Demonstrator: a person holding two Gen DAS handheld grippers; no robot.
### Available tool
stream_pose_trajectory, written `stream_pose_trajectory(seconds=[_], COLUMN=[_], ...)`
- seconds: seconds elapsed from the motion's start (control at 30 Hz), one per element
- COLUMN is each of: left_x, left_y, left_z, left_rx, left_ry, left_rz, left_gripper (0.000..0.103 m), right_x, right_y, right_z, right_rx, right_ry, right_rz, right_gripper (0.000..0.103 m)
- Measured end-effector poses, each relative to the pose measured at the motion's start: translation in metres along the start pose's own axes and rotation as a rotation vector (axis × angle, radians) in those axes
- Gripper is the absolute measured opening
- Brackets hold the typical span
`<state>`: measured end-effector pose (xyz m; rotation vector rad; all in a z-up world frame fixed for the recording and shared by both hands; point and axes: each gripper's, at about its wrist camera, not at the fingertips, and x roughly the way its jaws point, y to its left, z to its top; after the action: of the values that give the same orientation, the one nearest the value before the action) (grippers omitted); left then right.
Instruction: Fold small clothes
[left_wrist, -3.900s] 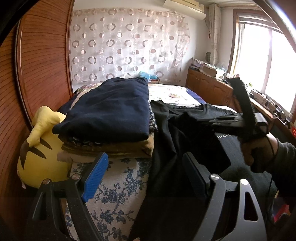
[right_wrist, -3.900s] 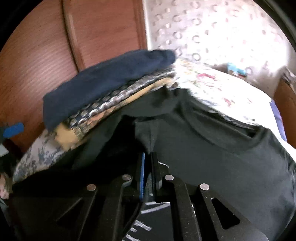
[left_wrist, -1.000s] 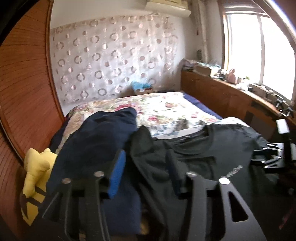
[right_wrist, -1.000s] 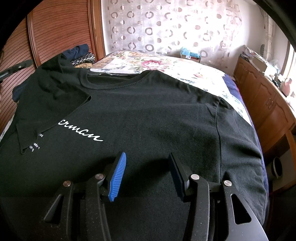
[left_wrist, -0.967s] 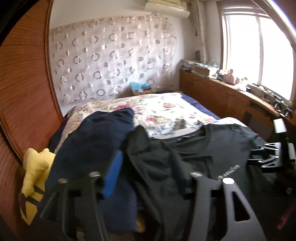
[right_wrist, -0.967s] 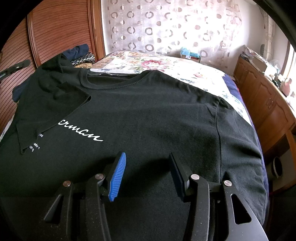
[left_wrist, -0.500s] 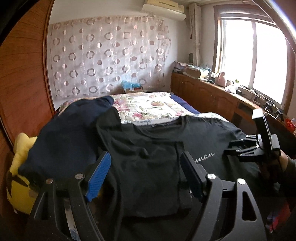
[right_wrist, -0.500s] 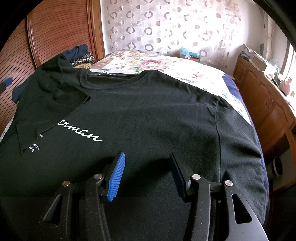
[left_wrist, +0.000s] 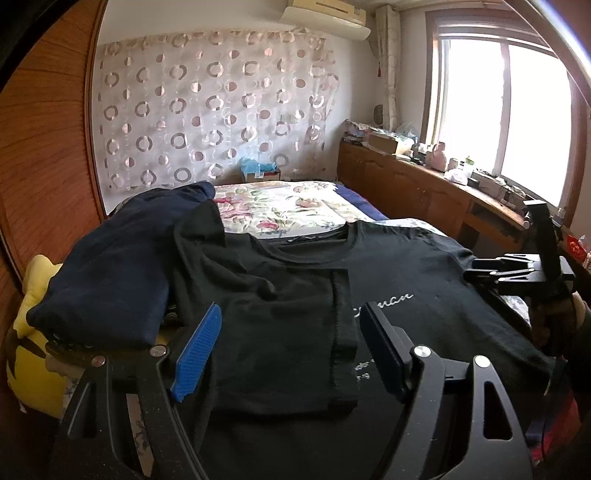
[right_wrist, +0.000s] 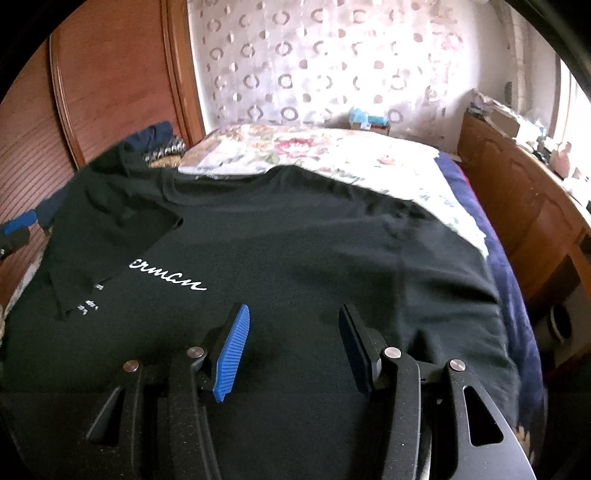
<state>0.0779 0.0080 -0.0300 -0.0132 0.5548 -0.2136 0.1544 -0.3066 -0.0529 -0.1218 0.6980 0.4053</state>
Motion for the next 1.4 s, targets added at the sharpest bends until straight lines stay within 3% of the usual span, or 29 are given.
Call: stream_pose_trajectory(seconds=[0.27, 0.57, 0.87, 1.13, 1.3, 1.4], left_x=[-0.002, 0.004, 0.014, 0.023, 0.023, 0.022], left_y=[-0.019, -0.05, -0.066, -0.07, -0.071, -0.07], left_z=[-0.001, -0.01, -0.02, -0.027, -0.028, -0.028], left_rx=[0.029, 0.06, 0.088, 0.084, 0.087, 0.085], left_ry=[-0.003, 0.026, 0.072, 0.117, 0.121, 0.121], left_rz=[-0.028, -0.095, -0.119, -0.13, -0.132, -0.133], left_gripper=[0.078, 0.078, 0.078, 0.078, 0.078, 0.078], right_x=[-0.043, -0.053, -0.03, -0.026, -0.023, -0.023], right_y=[-0.036, -0.073, -0.091, -0.11, -0.11, -0.101], right_z=[-0.025, -0.053, -0.044, -0.039, -0.033, -0.032], right_rx=[0.053, 0.16, 0.269, 0.279, 0.221, 0.142], right_ry=[-0.046, -0.012, 0.042, 0.089, 0.09, 0.094], right_rz=[-0.098, -0.172, -0.123, -0.078, -0.1, -0.185], right_gripper=[0.052, 0.052, 0.052, 0.052, 0.031, 0.012])
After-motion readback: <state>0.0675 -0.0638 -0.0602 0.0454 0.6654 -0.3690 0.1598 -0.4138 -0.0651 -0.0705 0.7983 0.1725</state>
